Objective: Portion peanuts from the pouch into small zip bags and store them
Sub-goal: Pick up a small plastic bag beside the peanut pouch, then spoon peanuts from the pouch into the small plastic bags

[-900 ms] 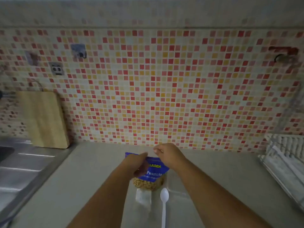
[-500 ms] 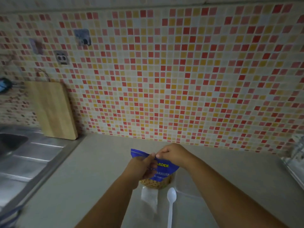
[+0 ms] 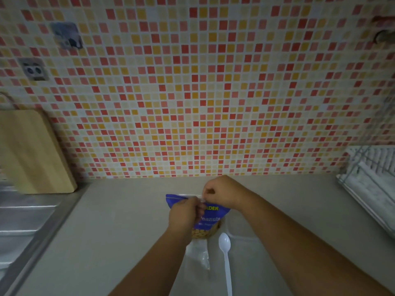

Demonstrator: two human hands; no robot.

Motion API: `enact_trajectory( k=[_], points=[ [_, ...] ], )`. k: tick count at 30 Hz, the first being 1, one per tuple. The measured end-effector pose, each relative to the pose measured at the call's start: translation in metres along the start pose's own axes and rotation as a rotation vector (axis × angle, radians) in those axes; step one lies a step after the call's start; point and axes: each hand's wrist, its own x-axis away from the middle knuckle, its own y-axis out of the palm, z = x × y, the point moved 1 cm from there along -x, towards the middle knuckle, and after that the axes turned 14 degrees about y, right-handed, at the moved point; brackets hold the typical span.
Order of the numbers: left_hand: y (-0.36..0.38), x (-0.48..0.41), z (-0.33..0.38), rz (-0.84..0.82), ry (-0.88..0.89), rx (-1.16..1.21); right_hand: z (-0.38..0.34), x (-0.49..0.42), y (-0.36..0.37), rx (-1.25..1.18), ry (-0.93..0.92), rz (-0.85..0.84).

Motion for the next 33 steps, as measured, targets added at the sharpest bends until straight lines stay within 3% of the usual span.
enact_trajectory(
  k=[3, 7, 10, 12, 16, 17, 20, 22, 26, 28, 30, 31, 33],
  points=[
    [0.000, 0.002, -0.005, 0.076, 0.015, -0.044, -0.008, 0.002, 0.009, 0.191, -0.042, 0.119],
    [0.006, 0.019, -0.010, 0.107, 0.092, -0.098, -0.011, -0.006, 0.007, 0.158, 0.062, 0.250],
    [0.003, 0.030, -0.009, 0.092, 0.071, 0.010, -0.008, -0.007, 0.003, 0.086, 0.080, 0.303],
    [-0.007, 0.027, -0.008, 0.093, 0.123, -0.015, -0.002, -0.003, 0.006, -0.025, 0.088, 0.262],
    [-0.037, -0.005, -0.002, 0.276, 0.358, -0.250, 0.019, 0.004, 0.013, -0.178, 0.149, 0.120],
    [-0.041, -0.013, 0.001, 0.236, 0.352, -0.235, 0.022, 0.004, 0.014, -0.225, 0.171, 0.147],
    [-0.039, -0.017, 0.006, -0.180, 0.178, -0.086, 0.023, 0.005, 0.023, -0.398, 0.249, 0.218],
    [-0.037, -0.012, 0.003, -0.329, 0.126, -0.069, 0.016, 0.005, 0.029, -0.400, 0.272, 0.263],
    [-0.041, -0.012, 0.000, -0.296, 0.177, -0.052, 0.005, 0.008, 0.030, -0.438, 0.262, 0.286],
    [-0.043, -0.014, 0.000, -0.268, 0.187, -0.035, 0.013, 0.017, 0.025, -0.566, 0.327, 0.410],
    [-0.043, -0.014, -0.002, -0.274, 0.200, -0.037, 0.033, 0.031, 0.027, -0.520, 0.466, 0.571],
    [-0.044, -0.015, -0.002, -0.279, 0.204, -0.035, 0.044, 0.038, 0.031, -0.419, 0.550, 0.543],
    [-0.045, -0.015, -0.004, -0.292, 0.204, -0.023, 0.058, 0.051, 0.051, -0.177, 0.643, 0.282]
  ],
)
